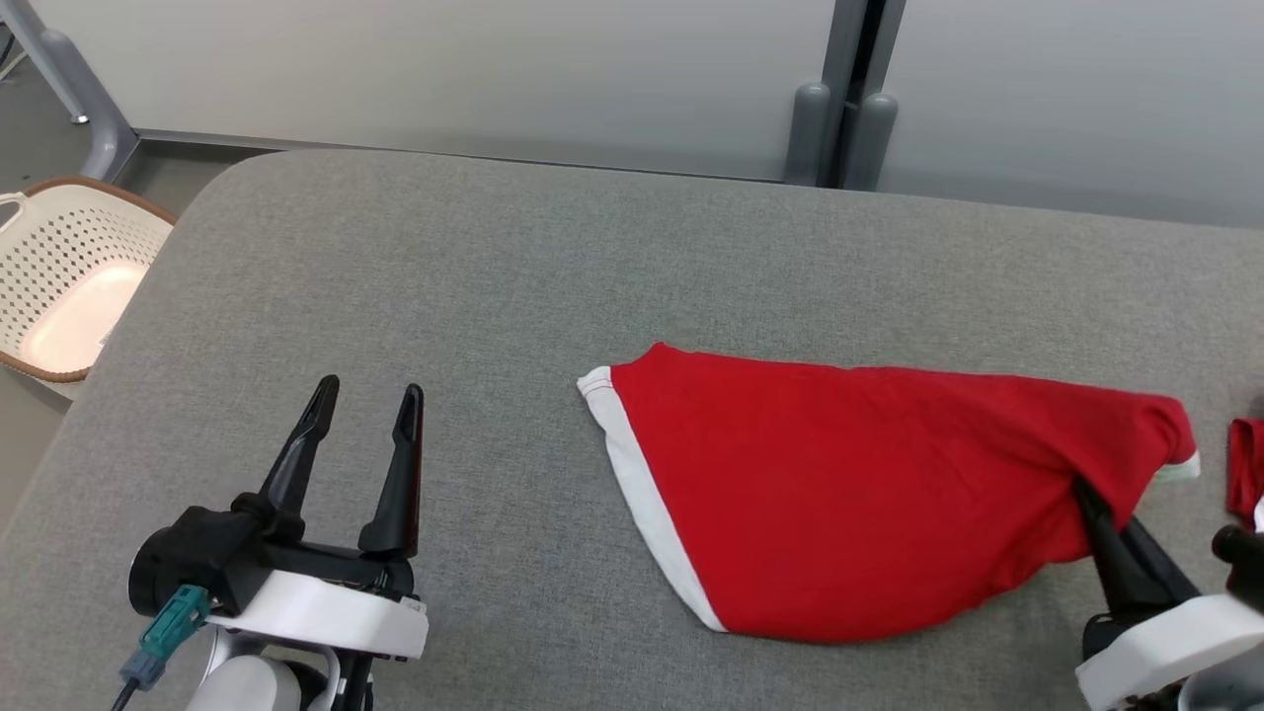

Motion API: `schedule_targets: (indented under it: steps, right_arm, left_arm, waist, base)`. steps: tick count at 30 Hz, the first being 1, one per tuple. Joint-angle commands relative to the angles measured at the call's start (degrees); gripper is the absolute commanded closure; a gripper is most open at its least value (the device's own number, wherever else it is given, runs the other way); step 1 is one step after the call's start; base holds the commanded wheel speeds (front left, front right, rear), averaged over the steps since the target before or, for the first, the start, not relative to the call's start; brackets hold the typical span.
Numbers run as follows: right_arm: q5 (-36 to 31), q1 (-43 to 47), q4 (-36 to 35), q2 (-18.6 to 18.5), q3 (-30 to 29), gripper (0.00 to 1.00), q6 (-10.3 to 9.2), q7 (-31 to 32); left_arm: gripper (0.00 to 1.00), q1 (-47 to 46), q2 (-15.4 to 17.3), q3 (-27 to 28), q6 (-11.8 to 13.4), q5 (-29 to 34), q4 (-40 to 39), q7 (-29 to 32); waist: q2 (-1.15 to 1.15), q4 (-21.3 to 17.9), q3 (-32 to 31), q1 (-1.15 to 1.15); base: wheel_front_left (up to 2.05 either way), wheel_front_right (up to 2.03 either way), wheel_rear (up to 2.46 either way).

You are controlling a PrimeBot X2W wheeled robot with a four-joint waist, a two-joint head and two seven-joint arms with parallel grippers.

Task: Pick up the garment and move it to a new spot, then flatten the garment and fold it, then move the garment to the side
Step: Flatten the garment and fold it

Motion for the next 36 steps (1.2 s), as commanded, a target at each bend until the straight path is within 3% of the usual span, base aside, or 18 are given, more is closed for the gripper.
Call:
schedule_targets:
  steps: [1, 8, 13, 14, 15, 19, 23, 30, 36]
  right_arm:
    - [-0.14, -0.18, -0.47, -0.46, -0.54, 1.0, 0.0, 0.27]
    - [0.43, -10.16, 0.75, -4.0, -1.85, 1.0, 0.0, 4.15]
    - [2.1, -19.63, 9.16, -5.7, 1.08, 1.0, 0.0, 4.52]
    - [2.27, -21.08, 10.91, -5.75, 1.69, 0.59, 0.0, 3.87]
    - [2.16, -22.18, 12.46, -5.87, 2.41, 0.0, 0.0, 3.2]
    - [1.67, -23.57, 16.2, -4.89, 3.88, 0.0, 0.0, -1.93]
    - [0.26, -20.54, 15.58, -3.57, 3.85, 0.0, 0.0, -7.45]
    - [-2.08, -12.12, 8.61, -1.54, 2.51, 0.0, 0.0, -11.13]
    - [-4.73, -1.41, -1.79, 1.32, 0.1, 0.0, 0.0, -8.71]
  left_arm:
    - [0.0, -0.97, 0.16, 0.15, -0.25, 0.08, -0.24, -0.24]
    - [0.0, -4.67, -0.21, -0.62, -0.86, 0.58, -1.3, -0.31]
    - [0.0, -7.85, -1.38, -1.37, -1.57, 1.22, -0.85, -0.72]
    - [0.0, -8.33, -1.67, -1.45, -1.58, 1.36, -0.58, -0.85]
    - [0.0, -8.72, -1.84, -1.51, -1.71, 1.64, -0.37, -0.9]
    - [0.0, -9.01, -2.93, -0.82, -1.7, 1.53, 0.53, -1.22]
    - [0.0, -7.22, -3.67, 0.26, -1.6, 1.52, 1.0, -1.37]
    - [0.0, -3.46, -4.01, 2.23, -2.11, 3.31, 0.58, -1.42]
    - [0.0, 1.24, -3.41, 3.61, -3.08, 4.1, 1.34, -1.37]
  waist:
    - [0.0, -0.33, 0.35, 0.0]
    - [0.0, -1.62, 6.1, 0.0]
    - [0.0, -1.77, 9.82, 0.0]
    - [0.0, -1.78, 10.17, 0.0]
    - [0.0, -1.79, 10.39, 0.0]
    - [0.0, -2.42, 9.86, 0.0]
    - [0.0, -3.62, 8.06, 0.0]
    - [0.0, -5.68, 3.6, 0.0]
    - [0.0, -7.31, -1.6, 0.0]
  base:
    - [0.0, 0.0, 0.0]
    - [0.0, 0.0, 0.0]
    - [0.0, 0.0, 0.0]
    - [0.0, 0.0, 0.0]
    - [0.0, 0.0, 0.0]
    - [0.0, 0.0, 0.0]
    - [0.0, 0.0, 0.0]
    - [0.0, 0.0, 0.0]
    - [0.0, 0.0, 0.0]
